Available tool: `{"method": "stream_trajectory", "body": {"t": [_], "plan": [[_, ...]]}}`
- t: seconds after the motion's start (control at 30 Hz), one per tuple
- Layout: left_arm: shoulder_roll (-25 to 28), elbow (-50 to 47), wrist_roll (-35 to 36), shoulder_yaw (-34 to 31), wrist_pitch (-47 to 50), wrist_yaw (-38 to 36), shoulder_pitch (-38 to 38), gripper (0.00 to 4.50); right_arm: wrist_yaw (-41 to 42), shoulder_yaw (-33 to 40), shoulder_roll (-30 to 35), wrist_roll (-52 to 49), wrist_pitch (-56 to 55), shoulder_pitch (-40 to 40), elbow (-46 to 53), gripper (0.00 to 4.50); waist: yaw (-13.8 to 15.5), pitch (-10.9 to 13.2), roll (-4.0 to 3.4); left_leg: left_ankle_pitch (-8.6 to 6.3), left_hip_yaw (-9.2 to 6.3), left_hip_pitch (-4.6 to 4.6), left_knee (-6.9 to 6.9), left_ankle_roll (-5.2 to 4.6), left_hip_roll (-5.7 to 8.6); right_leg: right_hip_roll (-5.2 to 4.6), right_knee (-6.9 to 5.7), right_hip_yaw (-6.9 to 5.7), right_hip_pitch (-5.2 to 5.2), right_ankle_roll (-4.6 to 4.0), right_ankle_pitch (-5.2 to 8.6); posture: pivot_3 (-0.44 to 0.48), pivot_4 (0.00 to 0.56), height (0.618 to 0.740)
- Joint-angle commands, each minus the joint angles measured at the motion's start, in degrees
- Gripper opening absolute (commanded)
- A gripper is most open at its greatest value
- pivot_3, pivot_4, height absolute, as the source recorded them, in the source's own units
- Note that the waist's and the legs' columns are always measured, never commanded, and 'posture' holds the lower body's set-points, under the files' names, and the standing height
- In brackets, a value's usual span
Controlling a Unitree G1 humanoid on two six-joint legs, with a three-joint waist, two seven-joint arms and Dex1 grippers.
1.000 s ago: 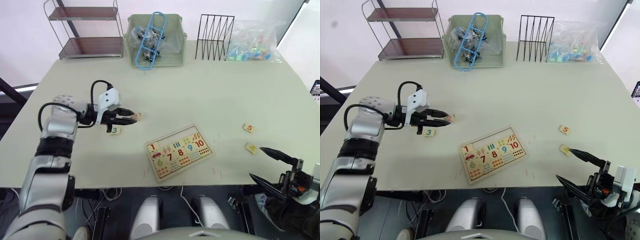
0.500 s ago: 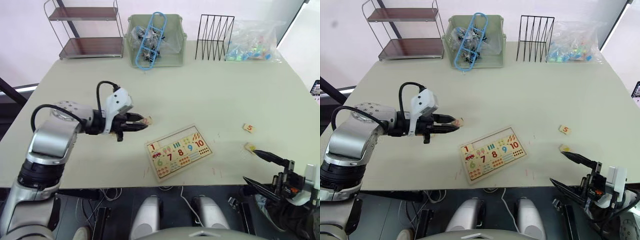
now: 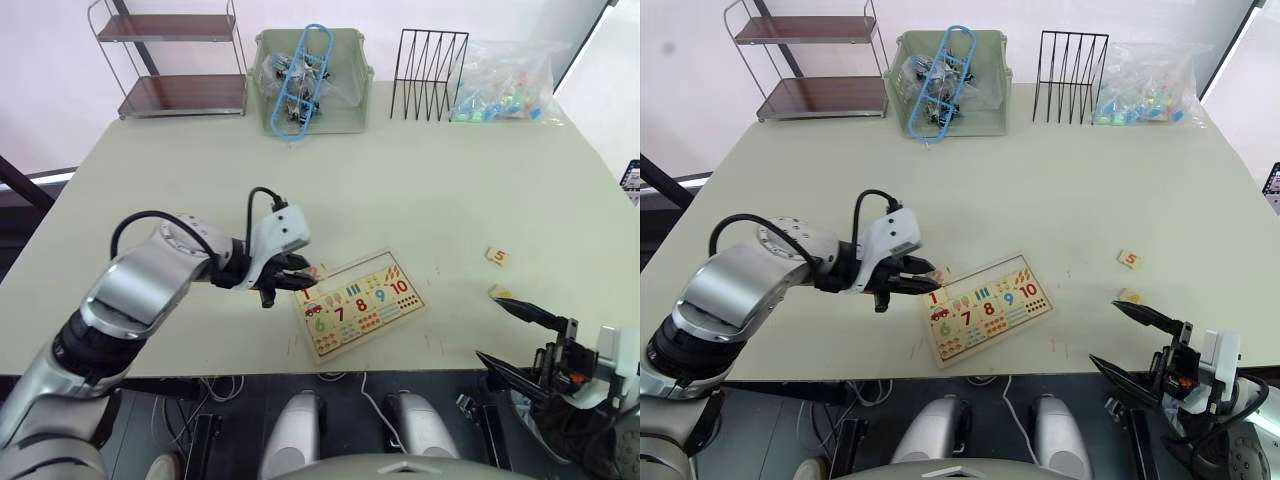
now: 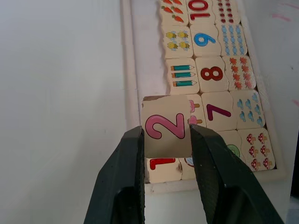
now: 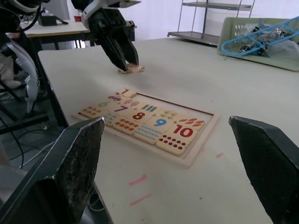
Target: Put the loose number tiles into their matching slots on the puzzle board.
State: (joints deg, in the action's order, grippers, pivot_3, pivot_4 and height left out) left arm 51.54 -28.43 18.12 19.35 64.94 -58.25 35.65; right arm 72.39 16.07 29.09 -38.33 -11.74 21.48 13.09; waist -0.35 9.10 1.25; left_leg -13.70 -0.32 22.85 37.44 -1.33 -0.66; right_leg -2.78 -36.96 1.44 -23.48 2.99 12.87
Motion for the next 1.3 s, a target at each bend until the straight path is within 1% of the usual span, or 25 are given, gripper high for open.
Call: {"method": "stream_trajectory", "body": {"t": [0.03, 0.1, 0.17, 0.47, 0.6, 0.83, 1.3], "plan": [[-0.21, -0.31, -0.51, 3.77, 1.86, 0.86, 3.74, 0.93, -0.64, 0.0, -0.4, 0.18, -1.21, 0.31, 2.44, 4.5, 0.0, 0.0, 0.0, 0.0, -0.01, 0.01, 0.0, 0.0, 0.0, 0.0, 0.0, -0.02, 0.0, 0.0, -0.01, 0.0, 0.15, 0.74], [-0.43, 0.15, -1.0, 6.72, 3.09, 1.28, 5.63, 0.93, -0.89, -0.19, -0.65, 0.32, -1.49, 0.61, 2.82, 4.5, 0.04, 0.0, 0.0, 0.0, 0.0, 0.01, 0.0, 0.0, 0.0, 0.0, 0.0, -0.01, 0.0, 0.01, 0.0, 0.0, 0.15, 0.74], [-0.71, 0.99, -0.91, 8.3, 3.91, 1.56, 6.7, 0.93, -1.15, -0.33, -0.87, 0.47, -1.67, 0.85, 3.21, 4.5, 0.03, 0.0, 0.0, 0.0, 0.01, 0.01, 0.0, 0.0, 0.01, 0.0, 0.0, 0.01, 0.0, 0.03, 0.01, 0.0, 0.15, 0.74], [-3.73, 5.2, -1.63, 12.21, 5.37, 4.23, 10.07, 0.93, -1.81, -0.63, -1.67, 0.94, -2.47, 1.51, 3.74, 4.5, -0.02, 0.0, 0.0, 0.0, -0.01, 0.01, 0.0, 0.0, 0.01, 0.01, 0.0, -0.01, 0.0, 0.04, 0.01, 0.0, 0.15, 0.74], [-5.11, 6.92, -1.46, 12.63, 6.05, 5.03, 11.0, 0.93, -2.11, -0.43, -1.82, 1.08, -2.86, 1.66, 3.62, 4.5, -0.03, 0.0, 0.0, 0.0, -0.01, 0.02, 0.0, 0.0, 0.01, 0.01, 0.0, -0.01, 0.0, 0.04, 0.02, 0.0, 0.15, 0.74], [-5.77, 7.34, -1.44, 13.6, 6.37, 5.58, 11.25, 0.93, -2.41, -0.2, -1.79, 1.01, -3.64, 2.01, 3.35, 4.5, -0.03, 0.0, 0.0, 0.0, -0.02, 0.02, 0.0, 0.0, 0.01, 0.0, 0.0, 0.0, 0.0, 0.04, 0.01, 0.0, 0.15, 0.74], [-5.96, 7.66, -1.63, 15.54, 6.57, 6.43, 11.48, 0.93, -2.29, 0.7, -1.06, 0.51, -3.81, 3.02, 3.64, 4.5, -0.02, 0.0, 0.0, 0.0, -0.03, 0.02, 0.0, 0.0, 0.01, 0.0, 0.0, 0.0, 0.0, 0.04, 0.01, 0.0, 0.15, 0.74]]}}
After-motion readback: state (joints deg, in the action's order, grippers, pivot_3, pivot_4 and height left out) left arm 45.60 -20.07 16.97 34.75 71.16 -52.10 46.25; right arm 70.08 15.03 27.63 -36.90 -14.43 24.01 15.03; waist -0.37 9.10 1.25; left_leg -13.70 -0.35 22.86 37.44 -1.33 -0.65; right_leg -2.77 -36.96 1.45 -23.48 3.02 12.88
